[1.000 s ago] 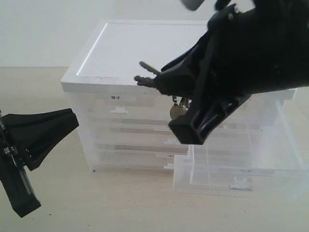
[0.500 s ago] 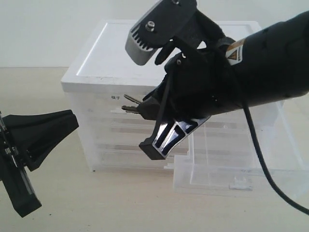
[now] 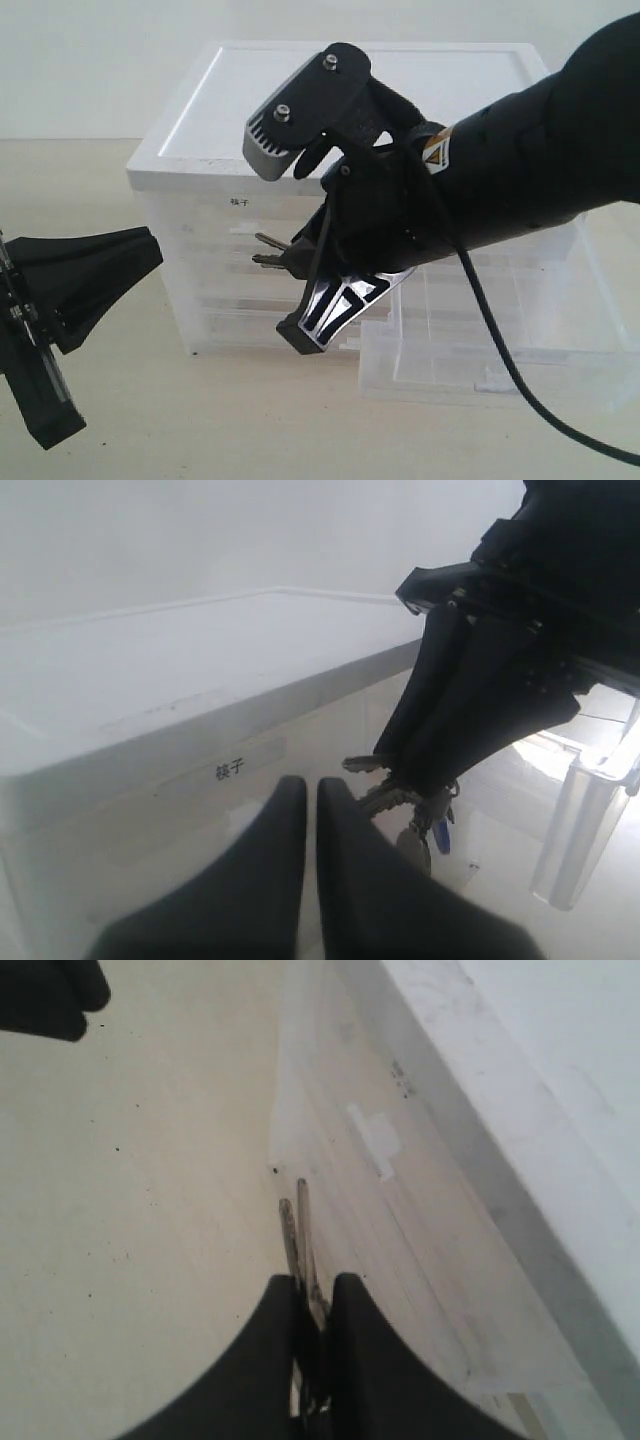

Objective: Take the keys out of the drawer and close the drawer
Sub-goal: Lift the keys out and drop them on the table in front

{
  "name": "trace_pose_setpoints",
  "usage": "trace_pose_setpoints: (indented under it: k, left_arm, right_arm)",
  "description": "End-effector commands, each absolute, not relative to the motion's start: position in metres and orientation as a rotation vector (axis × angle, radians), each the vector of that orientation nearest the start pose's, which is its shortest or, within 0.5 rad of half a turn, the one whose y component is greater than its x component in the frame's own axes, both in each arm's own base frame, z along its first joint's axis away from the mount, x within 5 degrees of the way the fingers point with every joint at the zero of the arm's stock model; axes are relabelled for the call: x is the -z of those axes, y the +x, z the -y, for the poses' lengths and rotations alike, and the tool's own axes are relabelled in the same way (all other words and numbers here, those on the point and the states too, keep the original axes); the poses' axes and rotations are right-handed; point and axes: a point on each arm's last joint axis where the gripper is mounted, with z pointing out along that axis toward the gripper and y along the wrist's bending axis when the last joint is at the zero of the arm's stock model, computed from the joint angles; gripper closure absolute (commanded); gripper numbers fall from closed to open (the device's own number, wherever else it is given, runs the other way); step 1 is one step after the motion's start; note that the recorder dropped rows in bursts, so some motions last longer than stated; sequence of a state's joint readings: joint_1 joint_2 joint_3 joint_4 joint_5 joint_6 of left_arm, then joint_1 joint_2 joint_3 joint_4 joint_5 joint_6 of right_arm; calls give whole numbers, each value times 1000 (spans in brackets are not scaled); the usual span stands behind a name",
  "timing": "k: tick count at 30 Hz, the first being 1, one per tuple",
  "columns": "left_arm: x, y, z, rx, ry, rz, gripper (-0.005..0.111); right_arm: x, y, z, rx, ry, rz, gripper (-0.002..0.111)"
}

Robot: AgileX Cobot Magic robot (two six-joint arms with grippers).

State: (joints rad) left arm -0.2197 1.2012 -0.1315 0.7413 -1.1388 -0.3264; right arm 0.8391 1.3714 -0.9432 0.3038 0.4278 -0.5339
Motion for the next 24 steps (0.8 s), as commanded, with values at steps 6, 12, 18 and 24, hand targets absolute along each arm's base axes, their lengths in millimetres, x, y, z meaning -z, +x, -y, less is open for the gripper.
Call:
trace_pose_setpoints:
  k: [6,12,18,24]
  left_arm:
    - [-206,144,90,669,714,-1407,102]
    - [-206,144,91,671,721,-1407,102]
    - [-205,142,92,682,740,-1408,102]
    - [-205,141,92,698,748,-1413,102]
  right_arm:
    - [-287,189,-226,-438,-1245,-1947,108]
    - [-288,190,-226,-427,-1253,-1932,108]
    - [-288,190,-226,-419,-1265,-1921,108]
    - [-288,190,-226,-417,-1267,-1919,107]
